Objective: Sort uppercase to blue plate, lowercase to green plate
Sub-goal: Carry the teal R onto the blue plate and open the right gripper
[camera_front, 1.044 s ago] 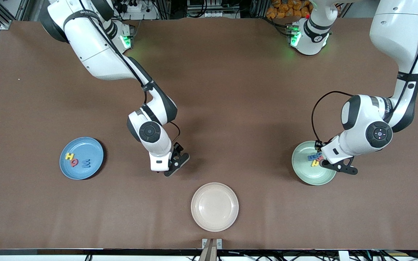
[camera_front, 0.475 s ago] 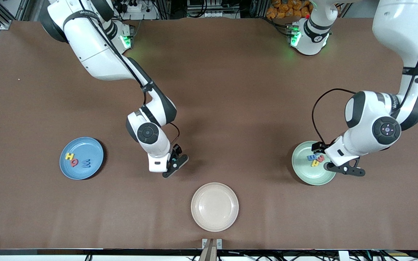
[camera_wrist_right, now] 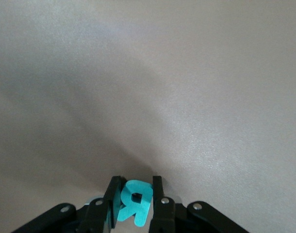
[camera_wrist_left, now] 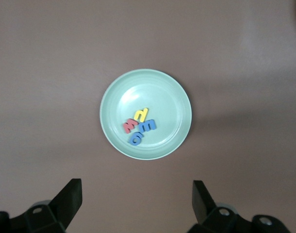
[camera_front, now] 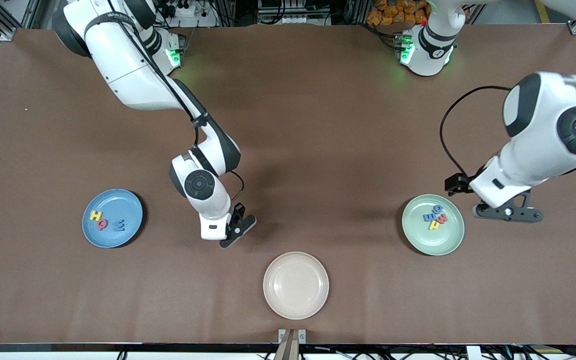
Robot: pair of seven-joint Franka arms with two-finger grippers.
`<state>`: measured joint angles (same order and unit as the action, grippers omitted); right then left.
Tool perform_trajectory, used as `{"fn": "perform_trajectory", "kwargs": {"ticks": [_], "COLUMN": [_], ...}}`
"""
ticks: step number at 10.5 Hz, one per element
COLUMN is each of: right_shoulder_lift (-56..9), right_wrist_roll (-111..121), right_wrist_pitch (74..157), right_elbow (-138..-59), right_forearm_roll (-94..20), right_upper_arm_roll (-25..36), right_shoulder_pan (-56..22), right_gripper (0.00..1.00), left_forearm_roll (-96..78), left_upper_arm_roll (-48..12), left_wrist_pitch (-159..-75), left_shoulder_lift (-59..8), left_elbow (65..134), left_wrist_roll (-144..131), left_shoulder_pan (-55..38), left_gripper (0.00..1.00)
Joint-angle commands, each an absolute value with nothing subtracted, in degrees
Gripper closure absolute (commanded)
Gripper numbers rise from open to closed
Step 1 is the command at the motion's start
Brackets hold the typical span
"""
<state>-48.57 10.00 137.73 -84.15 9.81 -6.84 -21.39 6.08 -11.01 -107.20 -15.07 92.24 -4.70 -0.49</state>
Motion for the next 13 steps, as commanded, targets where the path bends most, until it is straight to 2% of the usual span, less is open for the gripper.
{"fn": "perform_trajectory", "kwargs": {"ticks": [1,4,6,8,9,13], "right_shoulder_lift": [-45.7,-40.7,-34.1,-27.6,-26.2,-27.2], "right_wrist_roll": [6.0,3.4,1.9,2.9,2.9,9.0], "right_wrist_pitch": [133.4,124.0,122.8,123.2,123.4,125.0], "right_elbow": [-84.2,-84.4,-91.1,-98.9,-101.3,-103.3], "right_forearm_roll": [8.9,8.9,9.0,9.8,9.8,9.8], "right_upper_arm_roll": [-6.6,-6.0,-4.4,-3.3,-3.3,-3.3], "right_shoulder_pan": [-20.1,-15.0,-12.8,-7.8,-4.9,6.1], "right_gripper": [1.00,1.00,1.00,1.00,1.00,1.00], "left_forearm_roll": [7.6,7.2,7.2,6.4,5.3,4.0], "left_upper_arm_roll": [-11.2,-10.8,-11.2,-11.5,-11.0,-10.5], "left_wrist_pitch": [-103.3,-97.1,-95.9,-94.7,-94.2,-89.7], "left_shoulder_lift": [-12.3,-9.2,-6.1,-5.8,-4.9,-3.3], "left_elbow": [89.5,83.9,83.9,83.9,83.9,84.2], "left_wrist_roll": [-5.1,-4.9,-4.8,-5.5,-5.5,-5.2], "left_shoulder_pan": [-0.4,0.0,-0.1,-0.1,0.0,1.0], "left_gripper": [0.00,0.00,0.00,0.00,0.00,0.00]}}
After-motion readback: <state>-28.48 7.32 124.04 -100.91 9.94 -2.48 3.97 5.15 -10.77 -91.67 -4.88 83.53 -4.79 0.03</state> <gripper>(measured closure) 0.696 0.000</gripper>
